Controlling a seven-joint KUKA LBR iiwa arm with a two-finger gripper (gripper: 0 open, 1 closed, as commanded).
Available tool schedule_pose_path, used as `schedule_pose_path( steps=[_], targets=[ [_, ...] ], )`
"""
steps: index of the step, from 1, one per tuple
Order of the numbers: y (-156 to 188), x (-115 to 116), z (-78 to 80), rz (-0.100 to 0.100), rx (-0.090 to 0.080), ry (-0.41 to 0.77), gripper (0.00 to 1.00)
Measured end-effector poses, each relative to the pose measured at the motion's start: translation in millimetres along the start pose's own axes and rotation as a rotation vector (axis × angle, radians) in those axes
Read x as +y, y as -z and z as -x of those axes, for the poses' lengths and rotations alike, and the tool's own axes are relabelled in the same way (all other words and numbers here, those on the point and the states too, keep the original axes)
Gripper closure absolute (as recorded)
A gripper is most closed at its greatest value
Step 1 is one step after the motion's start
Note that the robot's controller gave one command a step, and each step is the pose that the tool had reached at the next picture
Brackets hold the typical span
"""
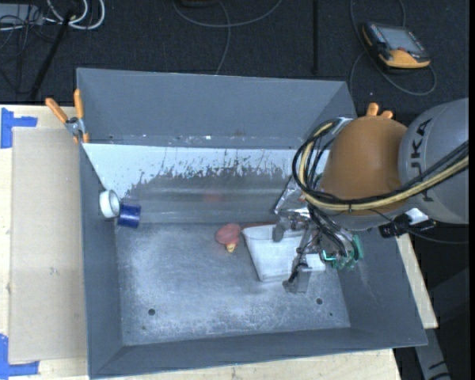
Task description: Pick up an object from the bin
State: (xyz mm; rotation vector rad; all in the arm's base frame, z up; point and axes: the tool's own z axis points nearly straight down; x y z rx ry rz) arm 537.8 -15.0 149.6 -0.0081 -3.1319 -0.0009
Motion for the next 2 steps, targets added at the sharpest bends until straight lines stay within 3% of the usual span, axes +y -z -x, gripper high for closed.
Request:
schedule_pose_path(
  steps=[1, 2],
  targets=[
    [-73.3, 4.7, 40.5, 0.000, 0.003, 0.195, 0.00],
    [-69.1, 5.5, 44.8, 0.001, -0.014, 0.193, 1.00]
  ],
)
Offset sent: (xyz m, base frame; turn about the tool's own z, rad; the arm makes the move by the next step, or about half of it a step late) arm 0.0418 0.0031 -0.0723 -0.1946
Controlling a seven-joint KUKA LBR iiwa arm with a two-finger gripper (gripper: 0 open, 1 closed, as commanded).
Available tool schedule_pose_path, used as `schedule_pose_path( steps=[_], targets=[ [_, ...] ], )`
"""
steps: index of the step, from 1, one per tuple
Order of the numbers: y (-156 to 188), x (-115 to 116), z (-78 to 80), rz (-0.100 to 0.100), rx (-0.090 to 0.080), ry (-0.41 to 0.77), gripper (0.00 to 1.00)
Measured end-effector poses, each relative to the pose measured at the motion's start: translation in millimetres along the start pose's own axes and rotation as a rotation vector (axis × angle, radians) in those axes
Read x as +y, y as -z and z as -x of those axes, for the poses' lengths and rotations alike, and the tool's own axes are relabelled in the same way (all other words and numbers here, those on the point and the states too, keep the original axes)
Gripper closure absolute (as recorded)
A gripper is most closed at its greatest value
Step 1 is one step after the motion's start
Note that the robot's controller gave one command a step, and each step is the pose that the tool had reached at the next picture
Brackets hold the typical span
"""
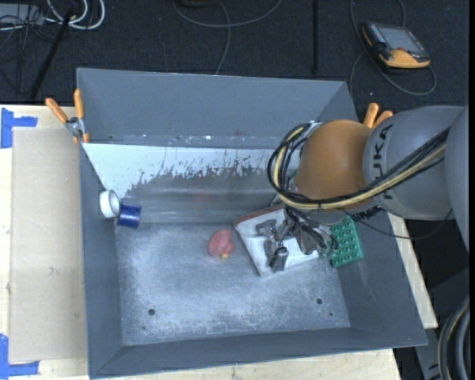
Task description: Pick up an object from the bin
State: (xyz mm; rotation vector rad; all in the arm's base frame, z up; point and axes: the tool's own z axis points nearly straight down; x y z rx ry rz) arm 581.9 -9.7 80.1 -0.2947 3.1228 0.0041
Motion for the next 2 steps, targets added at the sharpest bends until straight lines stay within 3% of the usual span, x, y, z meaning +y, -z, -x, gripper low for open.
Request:
schedule_pose_path(
  steps=[1, 2],
  targets=[
    [195, 24, -0.7, -0.003, -0.004, -0.052, 1.00],
    [251, 54, -1.5, -0.002, 0.000, 0.118, 1.00]
  ],
)
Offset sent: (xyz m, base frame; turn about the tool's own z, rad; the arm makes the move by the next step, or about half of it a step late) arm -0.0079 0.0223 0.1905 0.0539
